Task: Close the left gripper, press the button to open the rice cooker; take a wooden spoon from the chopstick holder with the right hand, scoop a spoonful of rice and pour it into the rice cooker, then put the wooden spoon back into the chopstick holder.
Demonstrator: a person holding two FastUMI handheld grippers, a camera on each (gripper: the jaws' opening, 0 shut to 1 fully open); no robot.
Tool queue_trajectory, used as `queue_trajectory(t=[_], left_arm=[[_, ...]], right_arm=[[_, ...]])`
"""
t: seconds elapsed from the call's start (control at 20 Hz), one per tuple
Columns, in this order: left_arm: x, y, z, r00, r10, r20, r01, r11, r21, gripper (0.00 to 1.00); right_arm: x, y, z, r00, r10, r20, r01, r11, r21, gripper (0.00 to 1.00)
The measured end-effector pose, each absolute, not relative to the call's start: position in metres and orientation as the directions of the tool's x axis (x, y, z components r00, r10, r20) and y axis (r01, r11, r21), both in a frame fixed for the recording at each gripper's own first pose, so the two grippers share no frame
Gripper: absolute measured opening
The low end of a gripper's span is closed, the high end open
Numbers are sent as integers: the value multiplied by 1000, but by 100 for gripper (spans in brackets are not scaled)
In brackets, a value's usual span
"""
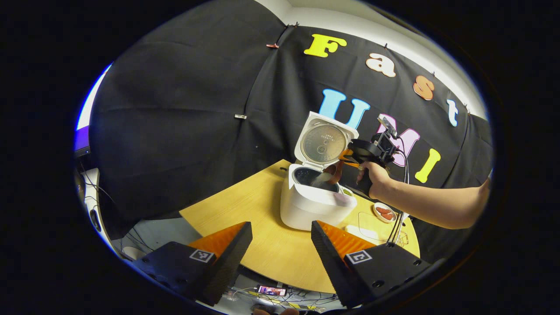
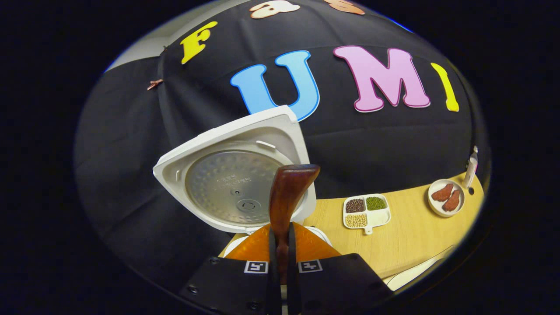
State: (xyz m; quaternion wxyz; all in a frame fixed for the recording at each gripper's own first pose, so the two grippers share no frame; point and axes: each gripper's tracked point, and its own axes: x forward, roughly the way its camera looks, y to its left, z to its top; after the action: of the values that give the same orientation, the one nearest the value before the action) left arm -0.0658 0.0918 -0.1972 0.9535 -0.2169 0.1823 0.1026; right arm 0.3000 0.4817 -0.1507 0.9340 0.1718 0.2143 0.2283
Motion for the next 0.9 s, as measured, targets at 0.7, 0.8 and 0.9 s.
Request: queue_trajectory(t=[0.7, 0.8, 0.9], left_arm=[[-78, 94, -205, 907, 121, -403, -290, 874, -390, 94], [-82, 90, -202, 910, 121, -397, -289, 871, -398, 94], [-85, 89, -203, 910, 125, -396, -289, 875, -387, 94]], right_arm=[[251, 548, -136, 736, 649, -194, -670, 657, -344, 10], [241, 558, -131, 715, 677, -174, -671, 596, -440, 10], [233, 559, -133, 705, 691, -160, -655, 548, -520, 10]])
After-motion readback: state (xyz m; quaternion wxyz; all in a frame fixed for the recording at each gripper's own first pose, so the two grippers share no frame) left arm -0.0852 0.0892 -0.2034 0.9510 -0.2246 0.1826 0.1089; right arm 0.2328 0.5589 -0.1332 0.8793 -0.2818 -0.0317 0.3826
